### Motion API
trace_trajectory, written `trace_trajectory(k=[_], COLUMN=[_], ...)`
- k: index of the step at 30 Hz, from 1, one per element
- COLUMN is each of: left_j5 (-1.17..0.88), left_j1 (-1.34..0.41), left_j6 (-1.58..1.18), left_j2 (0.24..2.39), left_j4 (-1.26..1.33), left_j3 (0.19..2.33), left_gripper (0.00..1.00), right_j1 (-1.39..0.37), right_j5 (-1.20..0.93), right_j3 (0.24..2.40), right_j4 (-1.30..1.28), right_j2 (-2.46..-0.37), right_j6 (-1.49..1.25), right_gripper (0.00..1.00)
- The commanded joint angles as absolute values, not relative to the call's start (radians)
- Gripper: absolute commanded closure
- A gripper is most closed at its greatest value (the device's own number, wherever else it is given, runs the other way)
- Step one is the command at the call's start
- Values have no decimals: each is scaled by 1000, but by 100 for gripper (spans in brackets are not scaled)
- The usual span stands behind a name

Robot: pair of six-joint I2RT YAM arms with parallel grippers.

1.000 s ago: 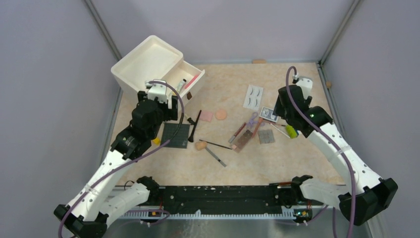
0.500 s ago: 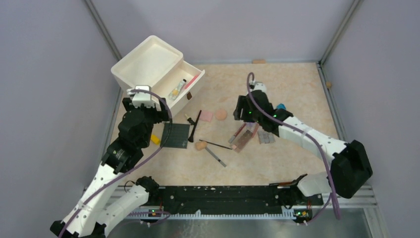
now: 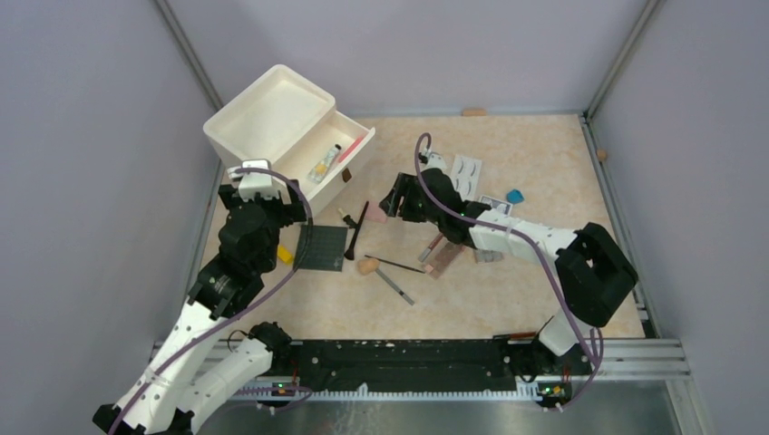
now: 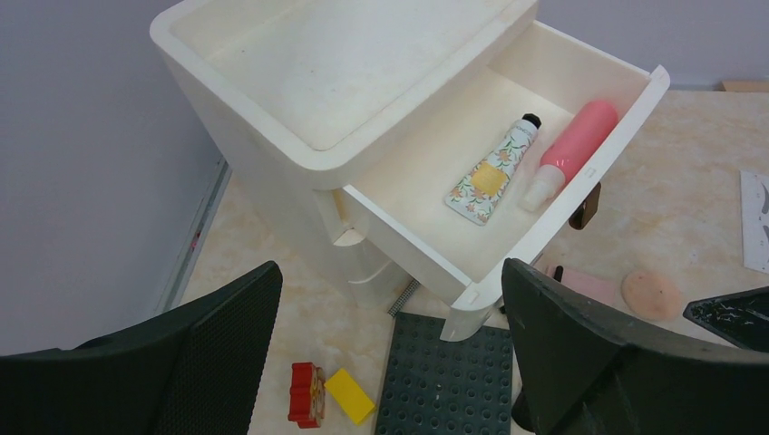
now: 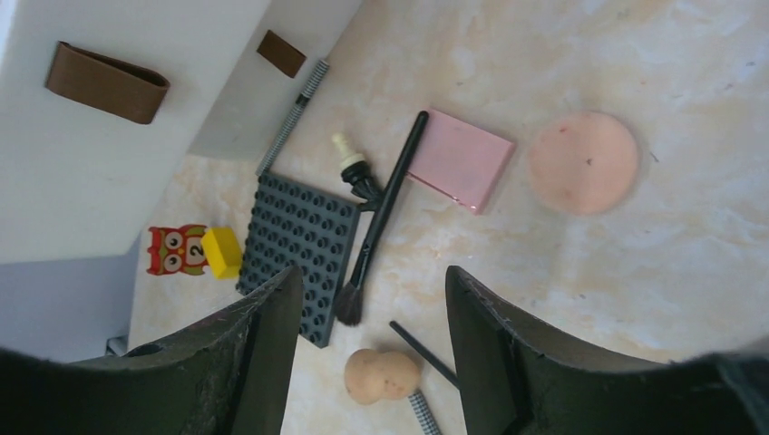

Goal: Organize the makeup
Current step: Close the drawer in the storage box.

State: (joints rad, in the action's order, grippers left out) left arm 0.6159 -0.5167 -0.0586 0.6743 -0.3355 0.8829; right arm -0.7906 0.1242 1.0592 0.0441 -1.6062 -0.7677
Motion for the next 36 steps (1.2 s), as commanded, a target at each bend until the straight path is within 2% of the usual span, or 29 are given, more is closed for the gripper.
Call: trace_trajectory(k=[1,36], left_j5=[644,643], left_j1=[-511,-504], left_j6=[-73,-63], left_j2=[664,672], left_j4=[-272,-266], left_j3=[875,870], left_gripper=[4,4], right_j1=[-805,-821], right_j5=[71,67], right_j3=[1105,1373], right_j4=[194,197], right_j2=[-1627,-1856], right_j6=[-840,-857], right_gripper=[42,44])
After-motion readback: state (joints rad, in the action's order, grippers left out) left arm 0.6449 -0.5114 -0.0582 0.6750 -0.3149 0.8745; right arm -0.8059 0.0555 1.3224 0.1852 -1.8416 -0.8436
